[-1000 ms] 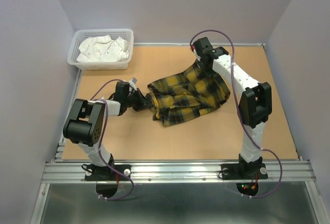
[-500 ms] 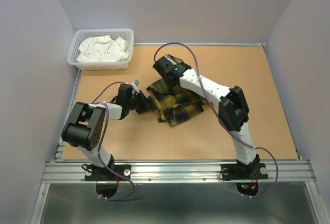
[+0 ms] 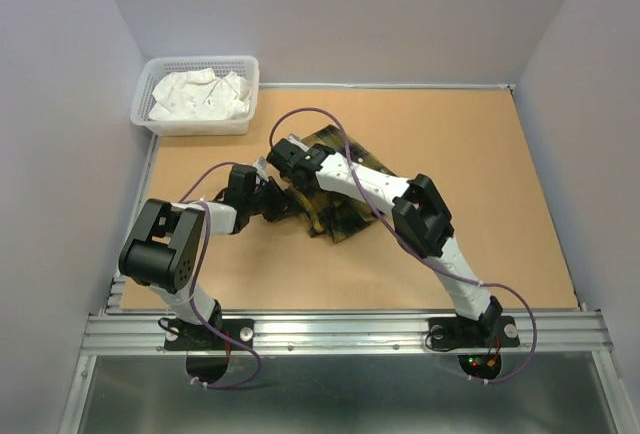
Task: Fold and stack the long sleeve shirts
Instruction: Fold the shirt
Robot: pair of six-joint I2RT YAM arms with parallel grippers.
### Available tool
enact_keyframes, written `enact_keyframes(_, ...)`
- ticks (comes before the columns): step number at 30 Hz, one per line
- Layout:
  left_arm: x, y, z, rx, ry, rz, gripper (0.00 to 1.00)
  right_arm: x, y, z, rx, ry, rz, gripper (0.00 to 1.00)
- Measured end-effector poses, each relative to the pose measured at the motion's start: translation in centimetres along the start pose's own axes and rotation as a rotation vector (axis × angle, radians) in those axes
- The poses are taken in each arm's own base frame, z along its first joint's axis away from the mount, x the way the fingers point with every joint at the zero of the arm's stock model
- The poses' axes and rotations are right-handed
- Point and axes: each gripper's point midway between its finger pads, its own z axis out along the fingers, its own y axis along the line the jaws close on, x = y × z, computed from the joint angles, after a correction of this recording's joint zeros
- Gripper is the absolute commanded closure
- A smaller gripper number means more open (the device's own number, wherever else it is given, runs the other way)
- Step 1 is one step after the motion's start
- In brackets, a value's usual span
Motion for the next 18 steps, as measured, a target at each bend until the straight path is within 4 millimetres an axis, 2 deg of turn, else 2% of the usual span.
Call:
enact_keyframes(3, -0.1, -0.1, 0.0, 0.004, -0.003, -0.004, 1.00, 0.3, 2.1, 0.4, -0.077, 0.015, 0.024, 0.75)
enact_keyframes(5, -0.1, -0.2, 0.0, 0.008, -0.005, -0.006, 1.00, 0.2, 2.8, 0.4, -0.109, 0.018, 0.050, 0.71)
enact_keyframes(13, -0.1, -0.5, 0.1, 0.019, -0.009, -0.003, 1.00, -1.8, 4.4, -0.6, -0.221, -0.014, 0.192, 0.69)
enact_keyframes(14, 0.1, -0.5, 0.1, 0.019, -0.006, -0.002, 1.00, -2.0, 4.5, -0.6, -0.223, -0.017, 0.207, 0.61)
enact_keyframes(16, 0.3, -0.4, 0.1, 0.018, 0.000, -0.001, 1.00, -2.2, 4.7, -0.5, -0.229, -0.016, 0.225, 0.54)
enact_keyframes(17, 0.5, -0.5, 0.1, 0.018, 0.002, 0.000, 1.00, -2.1, 4.9, -0.4, -0.230, -0.013, 0.234, 0.46)
enact_keyframes(18, 0.5, -0.5, 0.1, 0.018, 0.003, 0.000, 1.00, -2.1, 5.1, -0.4, -0.234, -0.009, 0.240, 0.42)
